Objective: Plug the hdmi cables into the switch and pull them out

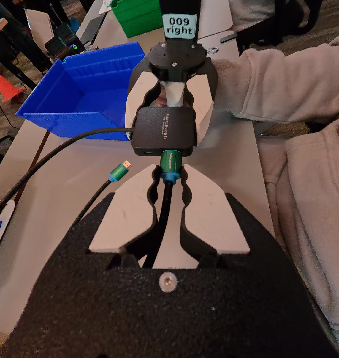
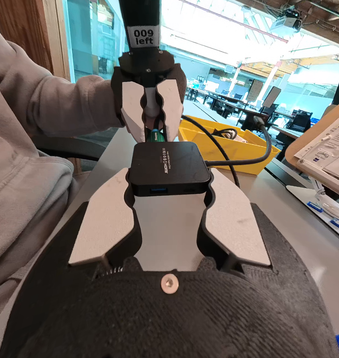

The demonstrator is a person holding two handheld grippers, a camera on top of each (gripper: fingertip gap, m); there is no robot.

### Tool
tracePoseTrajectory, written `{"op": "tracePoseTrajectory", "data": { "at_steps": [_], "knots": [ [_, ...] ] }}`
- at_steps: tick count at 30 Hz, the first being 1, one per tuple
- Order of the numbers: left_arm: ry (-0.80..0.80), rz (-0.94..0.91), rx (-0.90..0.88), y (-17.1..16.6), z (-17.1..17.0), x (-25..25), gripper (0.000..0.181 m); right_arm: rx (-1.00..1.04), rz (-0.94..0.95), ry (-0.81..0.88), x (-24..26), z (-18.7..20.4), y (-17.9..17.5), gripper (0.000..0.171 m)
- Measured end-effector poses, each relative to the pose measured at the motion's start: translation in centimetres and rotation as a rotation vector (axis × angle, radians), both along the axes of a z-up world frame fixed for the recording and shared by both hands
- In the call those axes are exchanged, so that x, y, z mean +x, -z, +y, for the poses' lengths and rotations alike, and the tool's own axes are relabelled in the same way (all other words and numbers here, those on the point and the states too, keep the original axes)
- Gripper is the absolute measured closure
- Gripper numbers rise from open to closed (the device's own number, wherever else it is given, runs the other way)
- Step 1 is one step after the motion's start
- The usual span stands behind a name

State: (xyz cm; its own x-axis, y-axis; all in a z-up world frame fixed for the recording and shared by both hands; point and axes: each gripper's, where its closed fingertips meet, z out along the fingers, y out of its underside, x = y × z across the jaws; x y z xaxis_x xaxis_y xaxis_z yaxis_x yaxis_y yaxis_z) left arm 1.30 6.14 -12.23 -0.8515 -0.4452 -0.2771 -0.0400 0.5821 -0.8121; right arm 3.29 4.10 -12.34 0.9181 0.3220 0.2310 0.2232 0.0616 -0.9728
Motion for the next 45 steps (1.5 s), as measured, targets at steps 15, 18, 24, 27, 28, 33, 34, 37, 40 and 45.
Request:
{"op": "tracePoseTrajectory", "data": {
  "at_steps": [15, 18, 24, 27, 28, 33, 34, 37, 40, 45],
  "knots": [
    [-0.219, -0.302, -0.072, -1.4, 4.5, -0.8, 0.135, 0.193, -0.147, 1.13, 17.5, -11.9, -6.0, 0.098],
    [-0.212, -0.217, -0.049, 1.4, 4.8, -1.0, 0.134, 0.03, -0.158, 1.318, 21.4, -13.3, -3.3, 0.098],
    [-0.209, -0.14, -0.065, 3.3, 4.9, -1.2, 0.133, -0.24, -0.225, 1.373, 26.5, -10.8, -0.2, 0.098],
    [-0.227, -0.1, -0.074, 4.2, 5.4, -1.3, 0.132, -0.242, -0.23, 1.387, 27.7, -9.8, 0.0, 0.098],
    [-0.234, -0.089, -0.078, 4.6, 5.6, -1.3, 0.132, -0.275, -0.212, 1.385, 28.0, -9.4, 0.8, 0.099],
    [-0.259, -0.067, -0.083, 5.4, 6.5, -1.4, 0.132, -0.423, -0.203, 1.384, 28.2, -8.6, 3.5, 0.098],
    [-0.261, -0.064, -0.086, 5.5, 6.6, -1.4, 0.132, -0.456, -0.134, 1.355, 28.0, -8.3, 4.2, 0.099],
    [-0.274, -0.051, -0.094, 5.5, 6.9, -1.3, 0.131, -0.629, 0.07, 1.283, 27.5, -8.6, 6.8, 0.098],
    [-0.279, -0.056, -0.099, 5.4, 7.2, -1.2, 0.131, -0.59, 0.138, 1.281, 27.1, -9.2, 5.9, 0.098],
    [-0.304, -0.057, -0.131, 4.9, 8.2, -1.0, 0.131, -0.457, 0.154, 1.274, 25.5, -9.6, 2.5, 0.078]
  ]
}}
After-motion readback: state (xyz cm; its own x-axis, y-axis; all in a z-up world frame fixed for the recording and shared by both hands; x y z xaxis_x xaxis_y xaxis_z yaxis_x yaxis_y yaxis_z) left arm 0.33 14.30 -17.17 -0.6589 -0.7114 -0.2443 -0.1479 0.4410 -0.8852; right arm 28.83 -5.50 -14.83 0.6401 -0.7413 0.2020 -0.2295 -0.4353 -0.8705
